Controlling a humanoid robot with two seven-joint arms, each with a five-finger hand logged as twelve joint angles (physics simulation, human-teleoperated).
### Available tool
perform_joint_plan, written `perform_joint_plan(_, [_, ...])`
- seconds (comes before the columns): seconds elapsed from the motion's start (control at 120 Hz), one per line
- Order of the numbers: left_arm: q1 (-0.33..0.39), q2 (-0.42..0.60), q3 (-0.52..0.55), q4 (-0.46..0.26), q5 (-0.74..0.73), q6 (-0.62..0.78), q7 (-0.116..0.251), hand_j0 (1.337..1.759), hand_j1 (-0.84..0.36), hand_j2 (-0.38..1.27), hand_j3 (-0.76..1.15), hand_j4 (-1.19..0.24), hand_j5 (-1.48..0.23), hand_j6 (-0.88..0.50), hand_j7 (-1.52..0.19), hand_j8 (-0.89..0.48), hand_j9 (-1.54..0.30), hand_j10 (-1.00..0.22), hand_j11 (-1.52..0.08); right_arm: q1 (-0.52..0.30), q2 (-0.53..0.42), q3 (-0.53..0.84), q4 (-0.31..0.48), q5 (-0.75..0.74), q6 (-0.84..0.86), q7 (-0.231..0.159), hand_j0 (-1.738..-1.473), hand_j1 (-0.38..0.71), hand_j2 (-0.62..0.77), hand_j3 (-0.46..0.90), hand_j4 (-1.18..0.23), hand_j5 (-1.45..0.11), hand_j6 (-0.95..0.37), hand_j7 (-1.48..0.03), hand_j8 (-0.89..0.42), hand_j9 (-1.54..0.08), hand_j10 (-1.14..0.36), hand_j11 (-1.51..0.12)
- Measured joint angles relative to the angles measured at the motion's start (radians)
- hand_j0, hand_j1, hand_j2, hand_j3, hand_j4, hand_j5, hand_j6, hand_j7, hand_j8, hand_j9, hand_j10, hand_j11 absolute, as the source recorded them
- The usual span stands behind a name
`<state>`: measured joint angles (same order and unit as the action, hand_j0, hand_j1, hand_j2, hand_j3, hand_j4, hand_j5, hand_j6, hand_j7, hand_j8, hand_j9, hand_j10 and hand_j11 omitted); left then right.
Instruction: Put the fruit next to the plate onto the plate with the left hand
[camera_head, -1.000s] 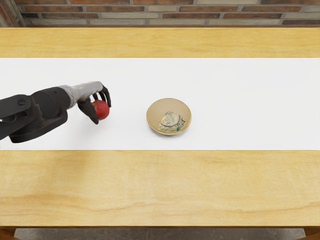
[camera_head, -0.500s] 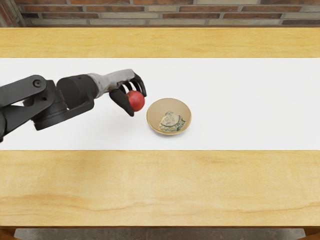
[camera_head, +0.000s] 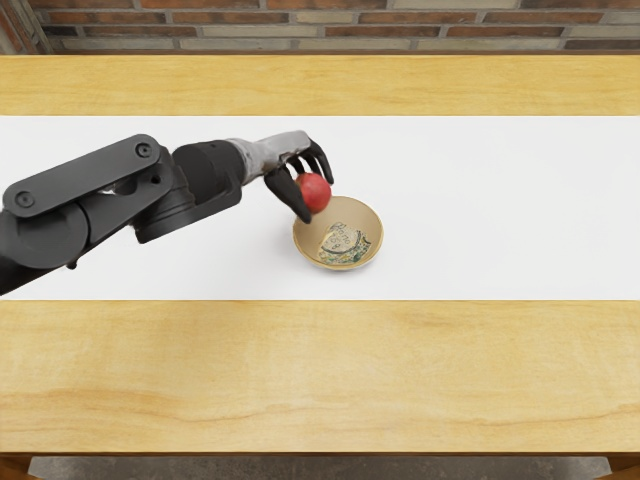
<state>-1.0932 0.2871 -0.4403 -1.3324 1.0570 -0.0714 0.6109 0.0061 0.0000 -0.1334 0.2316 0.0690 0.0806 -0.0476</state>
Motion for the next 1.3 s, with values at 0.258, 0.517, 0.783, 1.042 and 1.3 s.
perform_joint_plan(0.258, [0.004,-0.054,0.003,0.052,0.000,0.000,0.000,1.657,-0.30,0.36,0.00,-0.63,-0.85,-0.44,-0.84,-0.50,-0.84,-0.63,-0.84,0.000,0.000,0.000,0.000,0.000,0.000,0.000,-1.658,-0.33,0.00,0.00,-0.01,-0.02,-0.01,-0.02,-0.01,-0.02,-0.01,-0.02])
perform_joint_plan(0.517, [0.018,-0.084,0.013,0.059,0.000,-0.001,0.000,1.656,-0.29,0.34,0.00,-0.63,-0.85,-0.45,-0.83,-0.50,-0.84,-0.63,-0.84,0.000,0.000,0.000,0.000,0.000,-0.001,0.000,-1.658,-0.33,0.00,0.00,-0.01,-0.02,-0.01,-0.02,-0.01,-0.02,-0.01,-0.02])
perform_joint_plan(0.783, [0.058,-0.082,0.034,0.071,0.001,-0.002,0.000,1.656,-0.29,0.36,0.00,-0.62,-0.85,-0.46,-0.83,-0.51,-0.84,-0.63,-0.84,0.000,0.000,0.000,0.000,0.000,-0.001,0.000,-1.658,-0.33,0.00,0.00,-0.01,-0.02,-0.01,-0.02,-0.01,-0.02,-0.01,-0.02])
perform_joint_plan(1.042, [0.049,-0.092,0.035,0.074,0.009,0.005,0.000,1.657,-0.12,0.23,0.00,-0.44,-0.59,-0.34,-0.58,-0.38,-0.58,-0.44,-0.58,0.000,0.000,0.000,0.000,0.000,-0.001,0.000,-1.658,-0.33,0.00,0.00,-0.01,-0.02,-0.01,-0.02,-0.01,-0.02,-0.01,-0.02])
perform_joint_plan(1.3, [0.048,-0.086,0.029,0.069,0.007,0.008,0.000,1.658,0.17,0.07,0.00,-0.16,-0.22,-0.13,-0.21,-0.15,-0.21,-0.16,-0.21,0.000,0.000,0.000,0.000,0.000,0.000,0.000,-1.658,-0.33,0.00,0.00,-0.01,-0.02,-0.01,-0.02,-0.01,-0.02,-0.01,-0.02])
